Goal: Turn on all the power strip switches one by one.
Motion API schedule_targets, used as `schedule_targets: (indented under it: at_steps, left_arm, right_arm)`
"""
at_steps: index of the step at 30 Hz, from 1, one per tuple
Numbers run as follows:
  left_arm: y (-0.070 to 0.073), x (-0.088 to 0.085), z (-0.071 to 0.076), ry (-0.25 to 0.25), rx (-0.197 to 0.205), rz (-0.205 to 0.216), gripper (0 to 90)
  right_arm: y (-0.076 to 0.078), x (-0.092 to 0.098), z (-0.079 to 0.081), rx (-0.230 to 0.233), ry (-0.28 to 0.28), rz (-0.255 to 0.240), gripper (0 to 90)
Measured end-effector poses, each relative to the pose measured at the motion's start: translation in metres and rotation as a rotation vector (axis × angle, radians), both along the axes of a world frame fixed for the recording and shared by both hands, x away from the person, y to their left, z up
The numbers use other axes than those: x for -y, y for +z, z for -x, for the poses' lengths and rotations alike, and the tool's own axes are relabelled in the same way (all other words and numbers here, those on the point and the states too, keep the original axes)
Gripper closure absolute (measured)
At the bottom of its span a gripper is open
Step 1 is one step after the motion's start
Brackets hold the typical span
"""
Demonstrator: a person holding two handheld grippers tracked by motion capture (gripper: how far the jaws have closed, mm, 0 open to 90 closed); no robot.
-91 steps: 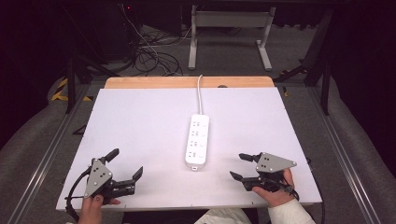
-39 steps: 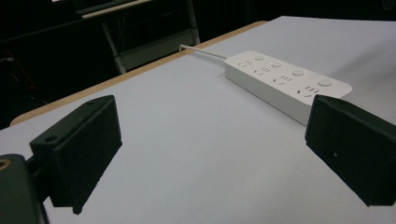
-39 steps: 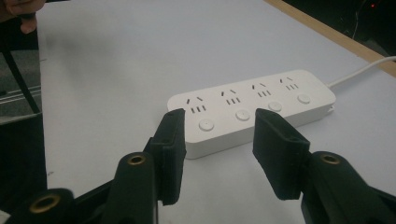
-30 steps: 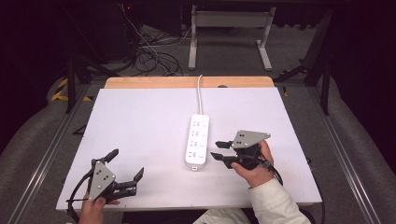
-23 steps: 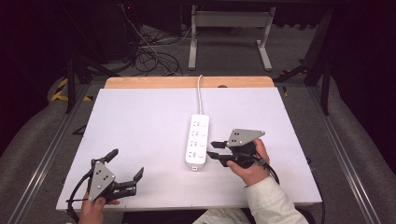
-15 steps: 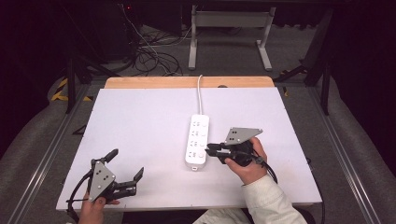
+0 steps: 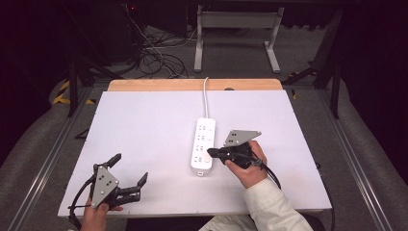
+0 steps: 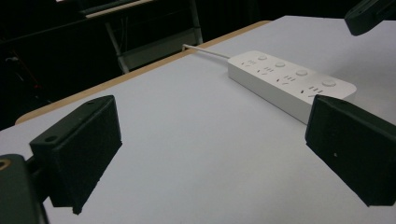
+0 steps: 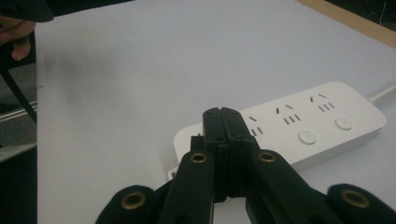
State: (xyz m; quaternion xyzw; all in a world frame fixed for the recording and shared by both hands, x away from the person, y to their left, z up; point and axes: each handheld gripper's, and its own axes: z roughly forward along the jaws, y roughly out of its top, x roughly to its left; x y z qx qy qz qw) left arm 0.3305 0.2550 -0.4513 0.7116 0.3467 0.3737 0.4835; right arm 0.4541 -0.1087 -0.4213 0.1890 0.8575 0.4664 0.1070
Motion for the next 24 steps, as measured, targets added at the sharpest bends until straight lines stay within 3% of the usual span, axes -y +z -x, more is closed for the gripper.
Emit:
schedule_targets:
  at_steps: [12, 24]
  left_arm:
    - [0.0, 0.0, 0.0, -0.006, -0.003, -0.004, 3.9]
    - [0.0, 0.0, 0.001, -0.009, -0.004, -0.005, 3.9]
  right_arm:
    - [-0.023, -0.016, -0.011, -0.046, -0.004, 0.095, 90.0]
    - [-0.034, -0.023, -0.012, -0.047, -0.007, 0.15, 90.0]
